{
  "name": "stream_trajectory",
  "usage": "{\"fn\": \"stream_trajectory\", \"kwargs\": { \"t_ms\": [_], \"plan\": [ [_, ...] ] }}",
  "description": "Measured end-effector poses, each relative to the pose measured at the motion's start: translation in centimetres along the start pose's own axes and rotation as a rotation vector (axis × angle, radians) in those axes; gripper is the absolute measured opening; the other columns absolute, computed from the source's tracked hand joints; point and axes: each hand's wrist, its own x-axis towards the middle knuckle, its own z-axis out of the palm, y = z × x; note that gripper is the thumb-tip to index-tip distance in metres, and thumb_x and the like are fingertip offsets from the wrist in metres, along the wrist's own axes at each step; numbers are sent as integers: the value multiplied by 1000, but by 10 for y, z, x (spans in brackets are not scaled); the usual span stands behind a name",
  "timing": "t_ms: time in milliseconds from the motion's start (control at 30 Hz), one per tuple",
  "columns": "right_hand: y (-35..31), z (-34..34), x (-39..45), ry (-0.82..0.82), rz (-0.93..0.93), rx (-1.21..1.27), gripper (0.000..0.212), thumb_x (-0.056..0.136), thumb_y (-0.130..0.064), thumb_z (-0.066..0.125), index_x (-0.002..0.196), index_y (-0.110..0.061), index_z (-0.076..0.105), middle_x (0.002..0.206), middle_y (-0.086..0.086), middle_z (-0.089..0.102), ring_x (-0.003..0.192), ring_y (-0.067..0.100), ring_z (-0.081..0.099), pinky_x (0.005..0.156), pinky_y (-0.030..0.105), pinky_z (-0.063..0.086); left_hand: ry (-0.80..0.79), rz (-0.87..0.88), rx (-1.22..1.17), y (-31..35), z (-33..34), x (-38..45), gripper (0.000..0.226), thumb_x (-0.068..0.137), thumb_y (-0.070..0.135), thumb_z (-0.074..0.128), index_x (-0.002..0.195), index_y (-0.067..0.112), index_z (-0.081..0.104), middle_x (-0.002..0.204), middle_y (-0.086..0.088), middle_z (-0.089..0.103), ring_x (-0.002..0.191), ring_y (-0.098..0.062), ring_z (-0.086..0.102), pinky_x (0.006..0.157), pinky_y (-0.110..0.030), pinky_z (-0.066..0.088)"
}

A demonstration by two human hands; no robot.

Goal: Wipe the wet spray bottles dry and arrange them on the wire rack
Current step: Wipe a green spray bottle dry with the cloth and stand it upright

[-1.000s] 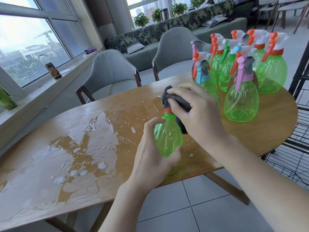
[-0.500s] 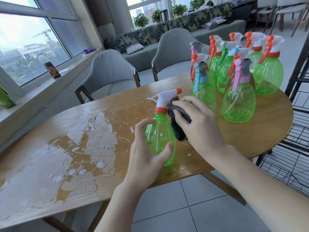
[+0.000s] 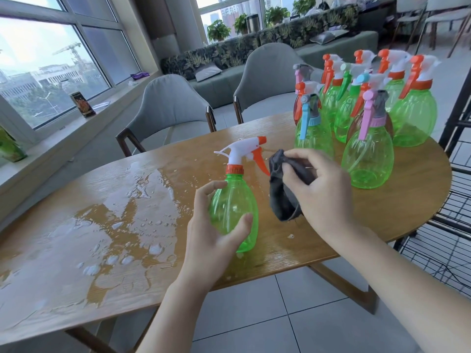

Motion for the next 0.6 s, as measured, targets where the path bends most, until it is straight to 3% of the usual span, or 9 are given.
{"fn": "stream_trajectory", "kwargs": {
  "t_ms": [67,167,267,367,467,600],
  "plan": [
    [-5,2,5,38,174,192,15,98,-13,69,111,-21,71,107,-9,74,103,6,70,93,33,57,-13,28,22,0,0,-1,60,79,40,82,129,47,50,128,30,63,124,-4,63,105,-36,52],
    [-10,12,9,55,306,334,14,102,-18,65,115,-22,67,109,-10,74,105,5,70,93,29,57,-37,58,59,0,2,-1,62,79,35,83,130,43,50,127,34,60,124,4,58,97,-10,42],
    [-14,22,8,-20,361,357,11,105,-23,61,110,-18,69,95,-6,74,89,4,69,79,25,54,-49,79,81,-2,4,-1,63,80,33,83,130,48,48,130,28,60,128,-1,57,99,-9,40],
    [-18,25,3,-123,311,289,23,107,-27,57,92,-12,66,68,7,60,60,6,49,61,26,39,-42,101,99,-1,4,-2,63,81,33,82,130,51,46,128,28,59,127,2,56,96,-5,37],
    [-20,25,2,-213,185,150,23,109,-25,52,103,-12,70,59,-5,54,53,4,48,54,16,31,-34,120,107,-1,2,-3,63,83,33,80,131,53,45,127,28,59,126,0,57,96,-7,39],
    [-18,20,-1,-292,18,-18,25,109,-22,50,114,-7,70,64,4,63,58,17,52,58,16,34,-23,138,113,-4,-2,-3,62,85,34,79,132,57,45,129,26,61,127,-4,58,100,-13,42]
  ]
}}
